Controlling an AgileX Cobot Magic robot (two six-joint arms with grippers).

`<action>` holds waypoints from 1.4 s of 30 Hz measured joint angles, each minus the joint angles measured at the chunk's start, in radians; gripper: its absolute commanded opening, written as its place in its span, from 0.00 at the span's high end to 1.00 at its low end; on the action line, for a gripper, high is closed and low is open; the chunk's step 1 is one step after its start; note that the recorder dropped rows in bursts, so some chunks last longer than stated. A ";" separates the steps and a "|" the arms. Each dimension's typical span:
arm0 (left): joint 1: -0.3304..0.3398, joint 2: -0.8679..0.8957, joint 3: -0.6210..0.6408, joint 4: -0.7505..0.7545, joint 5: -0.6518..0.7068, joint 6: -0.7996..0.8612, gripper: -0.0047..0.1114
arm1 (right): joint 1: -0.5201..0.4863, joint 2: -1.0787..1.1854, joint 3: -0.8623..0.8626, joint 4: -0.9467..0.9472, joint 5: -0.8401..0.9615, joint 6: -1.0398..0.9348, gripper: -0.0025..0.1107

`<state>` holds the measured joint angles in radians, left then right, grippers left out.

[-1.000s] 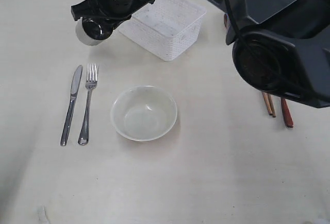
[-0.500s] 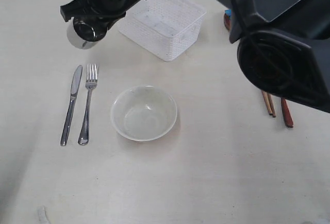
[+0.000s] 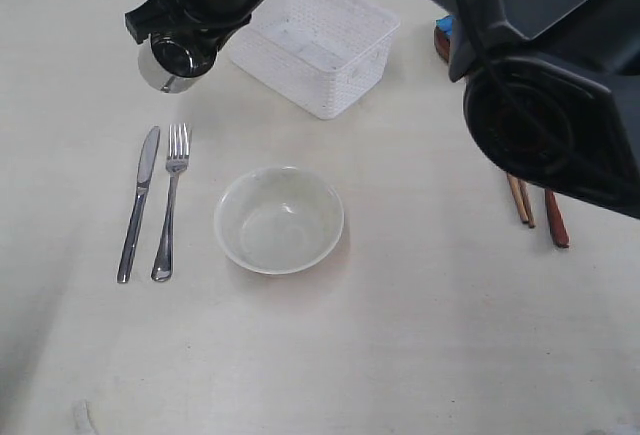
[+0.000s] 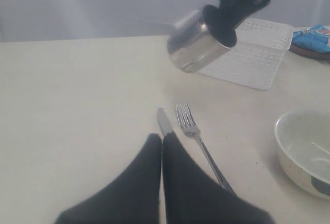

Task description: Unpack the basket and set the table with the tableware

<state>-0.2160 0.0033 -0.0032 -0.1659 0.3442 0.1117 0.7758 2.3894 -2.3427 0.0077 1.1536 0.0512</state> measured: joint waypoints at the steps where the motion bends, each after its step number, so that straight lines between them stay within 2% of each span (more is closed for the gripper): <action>1: 0.000 0.000 0.000 0.000 0.000 0.000 0.96 | 0.003 0.006 0.000 -0.002 -0.010 -0.002 0.98; 12: 0.000 0.000 0.000 0.000 0.000 0.000 0.96 | 0.024 0.025 0.000 0.075 -0.082 -0.006 0.98; 28: 0.000 0.000 0.000 0.000 0.000 0.000 0.96 | 0.022 0.025 0.000 0.062 -0.144 -0.006 0.98; 33: 0.000 0.000 0.000 0.000 0.000 0.000 0.96 | 0.003 0.023 0.000 0.132 -0.146 -0.006 0.98; 42: 0.000 0.000 0.000 0.000 0.000 0.000 0.96 | -0.041 0.027 0.000 0.136 -0.161 -0.010 0.98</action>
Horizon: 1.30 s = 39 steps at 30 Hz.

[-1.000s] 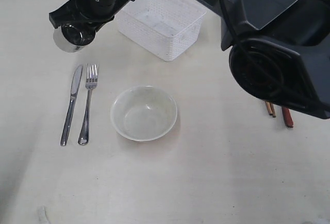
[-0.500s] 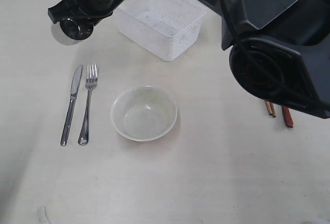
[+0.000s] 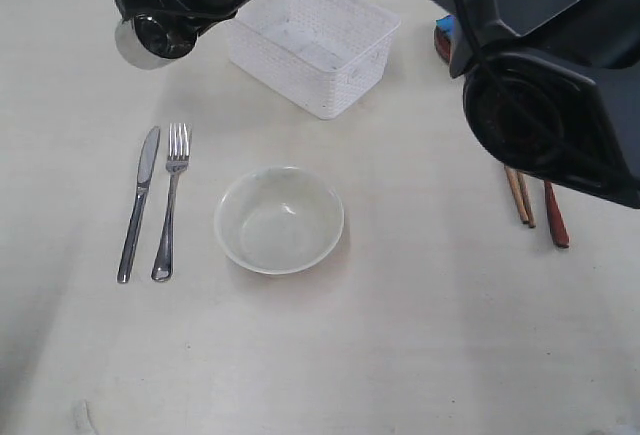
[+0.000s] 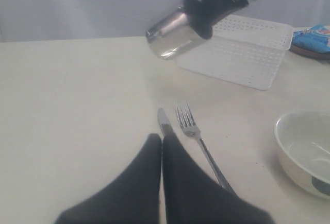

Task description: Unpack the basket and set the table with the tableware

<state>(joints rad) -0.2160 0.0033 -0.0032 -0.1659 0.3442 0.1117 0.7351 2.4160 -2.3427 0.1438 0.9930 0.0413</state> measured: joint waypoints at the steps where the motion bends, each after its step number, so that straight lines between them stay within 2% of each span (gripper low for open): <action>1: 0.000 0.000 0.000 0.000 0.000 0.000 0.96 | -0.002 0.000 0.000 0.000 0.000 -0.003 0.98; 18: 0.000 0.000 0.000 0.000 0.000 0.000 0.96 | 0.011 0.079 0.000 -0.083 -0.044 -0.019 0.98; 39: 0.000 0.000 0.000 0.000 0.000 0.000 0.96 | 0.011 0.105 0.000 -0.089 -0.054 -0.009 0.98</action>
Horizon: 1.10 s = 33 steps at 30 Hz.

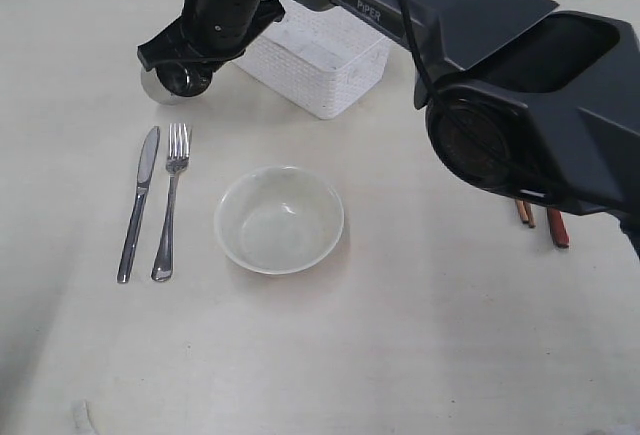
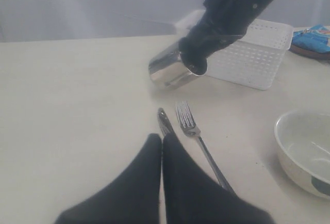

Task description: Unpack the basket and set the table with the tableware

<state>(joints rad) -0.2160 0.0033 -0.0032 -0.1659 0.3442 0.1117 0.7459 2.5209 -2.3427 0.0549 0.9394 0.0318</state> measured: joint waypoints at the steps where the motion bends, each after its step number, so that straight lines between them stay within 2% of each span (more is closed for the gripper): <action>1: 0.000 0.000 0.000 0.000 0.000 0.000 0.96 | 0.000 0.000 0.000 0.000 0.000 0.002 0.98; 24: 0.000 0.000 0.000 0.000 0.000 0.000 0.96 | 0.004 0.000 0.000 -0.042 0.037 0.024 0.98; 30: 0.000 0.000 0.000 0.000 0.000 0.000 0.96 | 0.004 0.000 0.000 -0.042 0.037 0.024 0.90; 33: 0.000 0.000 0.000 0.000 0.000 0.000 0.96 | 0.004 0.000 0.000 -0.045 0.037 0.024 0.90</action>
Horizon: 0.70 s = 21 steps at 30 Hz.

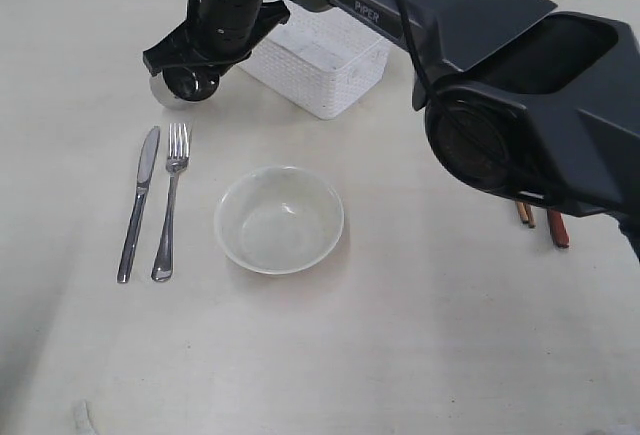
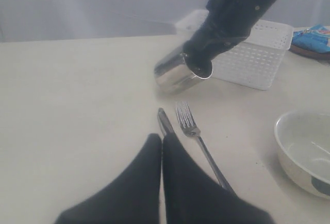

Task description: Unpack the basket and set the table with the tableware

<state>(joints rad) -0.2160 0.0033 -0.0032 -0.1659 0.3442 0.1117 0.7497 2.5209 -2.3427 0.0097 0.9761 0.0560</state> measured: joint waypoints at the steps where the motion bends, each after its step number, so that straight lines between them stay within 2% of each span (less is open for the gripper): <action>1: 0.000 0.000 0.000 0.000 0.000 0.000 0.96 | 0.000 0.000 0.000 0.000 -0.002 0.000 0.90; 14: 0.000 0.000 0.000 0.000 0.000 0.000 0.96 | 0.000 0.002 0.008 -0.002 -0.022 0.005 0.90; 21: 0.000 0.000 0.000 0.000 0.000 0.000 0.96 | 0.000 0.002 0.008 -0.002 -0.103 0.013 0.90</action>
<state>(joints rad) -0.2160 0.0033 -0.0032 -0.1659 0.3442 0.1117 0.7497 2.5232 -2.3348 0.0073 0.8731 0.0689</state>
